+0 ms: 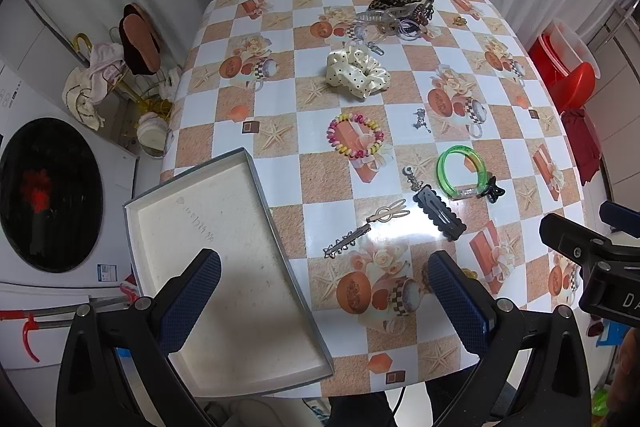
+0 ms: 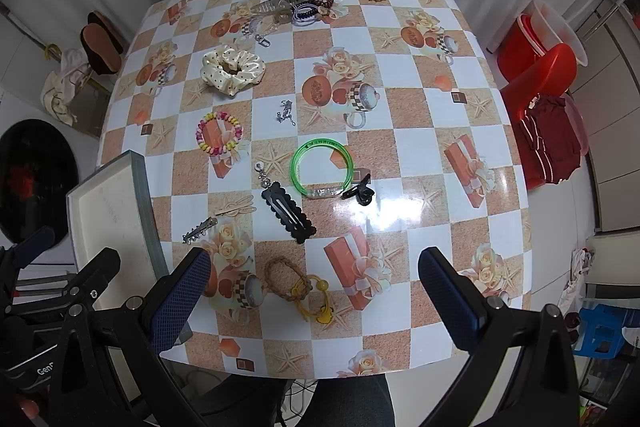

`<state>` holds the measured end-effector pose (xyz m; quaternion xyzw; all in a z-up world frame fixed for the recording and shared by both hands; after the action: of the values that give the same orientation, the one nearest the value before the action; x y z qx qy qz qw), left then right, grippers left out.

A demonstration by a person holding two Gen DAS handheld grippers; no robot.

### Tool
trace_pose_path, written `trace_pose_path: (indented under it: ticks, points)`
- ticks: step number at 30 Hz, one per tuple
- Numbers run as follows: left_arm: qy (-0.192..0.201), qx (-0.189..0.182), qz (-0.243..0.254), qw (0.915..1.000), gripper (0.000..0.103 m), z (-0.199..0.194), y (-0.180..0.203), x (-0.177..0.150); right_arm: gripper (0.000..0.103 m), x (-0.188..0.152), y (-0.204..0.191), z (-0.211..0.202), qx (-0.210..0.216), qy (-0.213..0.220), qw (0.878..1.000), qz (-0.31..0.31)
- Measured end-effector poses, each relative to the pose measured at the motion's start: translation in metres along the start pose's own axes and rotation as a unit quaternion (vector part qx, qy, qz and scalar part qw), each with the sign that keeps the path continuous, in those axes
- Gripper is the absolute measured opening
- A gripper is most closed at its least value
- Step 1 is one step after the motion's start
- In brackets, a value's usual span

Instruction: Organize jewelry

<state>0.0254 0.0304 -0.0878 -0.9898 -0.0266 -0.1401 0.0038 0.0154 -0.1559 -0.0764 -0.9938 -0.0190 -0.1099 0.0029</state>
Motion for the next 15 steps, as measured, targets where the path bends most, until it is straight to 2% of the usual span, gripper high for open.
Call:
trace_pose_path:
  ticks: [15]
  points:
    - [0.000,-0.002,0.002,1.0000,0.103,-0.0011,-0.0015,0.0007,0.103,-0.0012,-0.0004,0.0003,0.000,-0.001,1.000,0.000]
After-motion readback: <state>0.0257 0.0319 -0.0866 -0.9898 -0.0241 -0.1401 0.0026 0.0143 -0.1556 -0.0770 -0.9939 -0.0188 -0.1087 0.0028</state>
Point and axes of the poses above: each gripper's, at about its wrist camera, not at the fingertips, and z roughly the way its jaws point, y to its right, x to its top, the point moved 7 cm from there along z, roughly the way its jaws point, and after that the axes turned 6 degrees about -z, right-handed, at the moved point
